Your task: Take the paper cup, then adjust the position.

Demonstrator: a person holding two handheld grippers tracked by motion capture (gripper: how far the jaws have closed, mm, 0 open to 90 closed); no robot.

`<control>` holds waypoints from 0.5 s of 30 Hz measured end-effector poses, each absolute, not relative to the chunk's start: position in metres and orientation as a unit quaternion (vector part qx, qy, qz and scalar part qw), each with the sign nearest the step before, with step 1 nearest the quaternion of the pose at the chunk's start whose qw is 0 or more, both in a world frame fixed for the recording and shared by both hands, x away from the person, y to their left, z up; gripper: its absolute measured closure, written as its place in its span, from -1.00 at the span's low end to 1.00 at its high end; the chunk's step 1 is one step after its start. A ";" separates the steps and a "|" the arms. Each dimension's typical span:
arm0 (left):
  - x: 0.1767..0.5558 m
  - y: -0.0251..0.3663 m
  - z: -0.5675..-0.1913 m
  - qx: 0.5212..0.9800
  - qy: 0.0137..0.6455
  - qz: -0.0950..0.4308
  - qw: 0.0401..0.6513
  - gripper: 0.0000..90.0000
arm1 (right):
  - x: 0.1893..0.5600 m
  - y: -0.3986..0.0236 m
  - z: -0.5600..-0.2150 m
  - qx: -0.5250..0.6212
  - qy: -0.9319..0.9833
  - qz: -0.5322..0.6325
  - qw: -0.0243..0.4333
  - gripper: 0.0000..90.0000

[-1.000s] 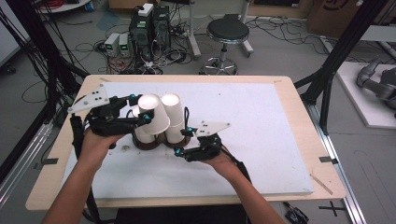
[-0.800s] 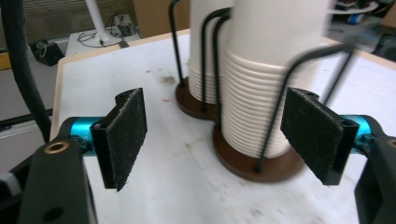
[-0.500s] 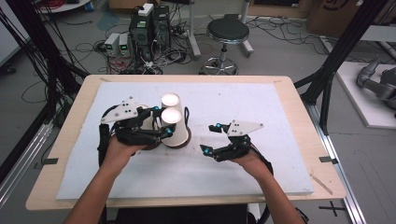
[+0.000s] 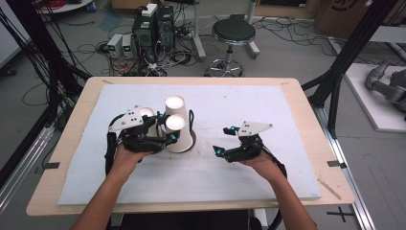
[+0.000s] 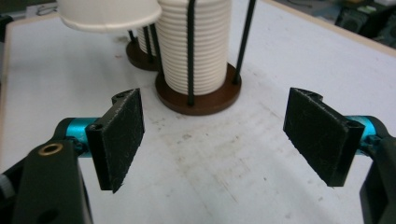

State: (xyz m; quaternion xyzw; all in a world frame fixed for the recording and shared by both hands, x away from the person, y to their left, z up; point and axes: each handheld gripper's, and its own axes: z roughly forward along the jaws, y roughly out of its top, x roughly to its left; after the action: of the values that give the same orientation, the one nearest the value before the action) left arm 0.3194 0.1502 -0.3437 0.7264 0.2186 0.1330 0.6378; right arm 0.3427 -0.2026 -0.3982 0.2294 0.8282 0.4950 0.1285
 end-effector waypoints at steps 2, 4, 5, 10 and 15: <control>0.319 0.151 -0.345 0.726 0.220 0.135 0.637 -0.22 | 0.343 -0.202 -0.399 0.235 0.830 0.490 0.128 -0.53; 0.317 0.150 -0.345 0.725 0.220 0.136 0.638 -0.22 | 0.342 -0.201 -0.398 0.232 0.827 0.495 0.131 -0.53; 0.317 0.149 -0.345 0.727 0.218 0.138 0.637 -0.22 | 0.341 -0.201 -0.397 0.227 0.826 0.498 0.133 -0.53; 0.317 0.147 -0.344 0.727 0.216 0.138 0.637 -0.22 | 0.338 -0.202 -0.395 0.216 0.825 0.506 0.128 -0.54; 0.317 0.143 -0.344 0.730 0.210 0.136 0.636 -0.22 | 0.332 -0.199 -0.392 0.190 0.824 0.521 0.120 -0.54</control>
State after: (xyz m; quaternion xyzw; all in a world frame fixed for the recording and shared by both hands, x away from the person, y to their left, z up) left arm 0.3175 0.1426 -0.3438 0.7298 0.2097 0.1356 0.6364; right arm 0.3323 -0.1987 -0.3920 0.1899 0.8237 0.5206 0.1200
